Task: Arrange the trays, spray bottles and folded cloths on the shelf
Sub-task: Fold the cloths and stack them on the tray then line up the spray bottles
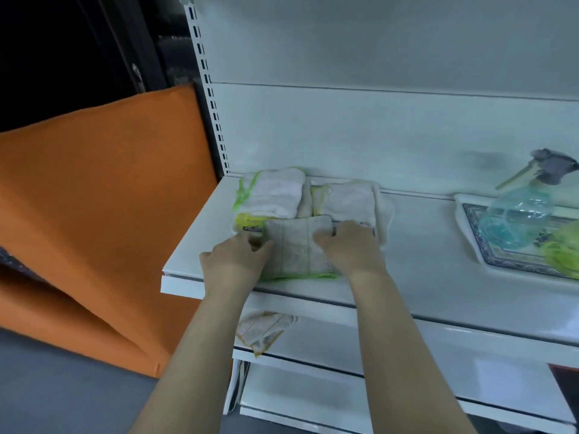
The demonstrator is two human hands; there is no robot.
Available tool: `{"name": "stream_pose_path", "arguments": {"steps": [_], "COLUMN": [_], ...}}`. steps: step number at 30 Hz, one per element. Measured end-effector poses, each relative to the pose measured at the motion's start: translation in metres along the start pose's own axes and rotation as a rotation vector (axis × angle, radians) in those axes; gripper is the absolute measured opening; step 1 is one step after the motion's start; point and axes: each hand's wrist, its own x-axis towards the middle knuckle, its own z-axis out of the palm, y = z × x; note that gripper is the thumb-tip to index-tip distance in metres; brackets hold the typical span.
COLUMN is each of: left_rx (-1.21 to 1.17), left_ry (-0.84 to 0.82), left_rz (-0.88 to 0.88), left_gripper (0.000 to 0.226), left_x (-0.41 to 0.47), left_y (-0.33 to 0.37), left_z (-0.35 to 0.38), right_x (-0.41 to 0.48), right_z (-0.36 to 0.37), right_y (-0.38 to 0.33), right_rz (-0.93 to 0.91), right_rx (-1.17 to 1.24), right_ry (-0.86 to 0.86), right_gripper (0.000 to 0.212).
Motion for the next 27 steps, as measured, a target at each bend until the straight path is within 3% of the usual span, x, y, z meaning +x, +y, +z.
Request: {"name": "stream_pose_path", "arguments": {"steps": [5,10,11,13,16,19,23,27], "left_rx": [0.000,-0.241,-0.346,-0.656,-1.364,-1.682,-1.528,-1.020], "left_ry": [-0.070,-0.020,-0.014,-0.087,-0.421,-0.586,-0.372,-0.195], "left_rz": [0.022,0.016,0.051,0.096,0.106,0.169,0.110,0.291], "left_gripper": [0.043,0.040,0.037,0.035,0.034,0.041,0.057,0.067], "left_x": [0.010,-0.002,-0.005,-0.013,-0.015,-0.010,0.011,0.043], "left_y": [-0.001,0.012,0.014,0.020,0.034,0.052,0.073,0.101], "left_z": [0.000,-0.016,-0.019,-0.018,-0.008,-0.001,-0.003,-0.019], "right_x": [-0.005,-0.026,-0.028,-0.031,-0.030,-0.023,-0.001,0.033], "right_z": [0.002,-0.027,-0.031,-0.039,-0.049,-0.054,-0.060,-0.074], "right_y": [-0.007,-0.014,-0.015,-0.016,-0.014,-0.007,0.002,0.001], "right_rz": [-0.086,-0.256,-0.279,-0.270,-0.218,-0.154,-0.093,-0.025], "right_rx": [0.186,0.555,0.644,0.842,1.096,1.180,1.136,1.050], "right_ry": [-0.033,-0.255,-0.261,-0.236,-0.203,-0.148,0.040,0.170], "right_gripper": [0.030,0.012,0.006,0.013,0.020,0.022,0.022,0.024]}}
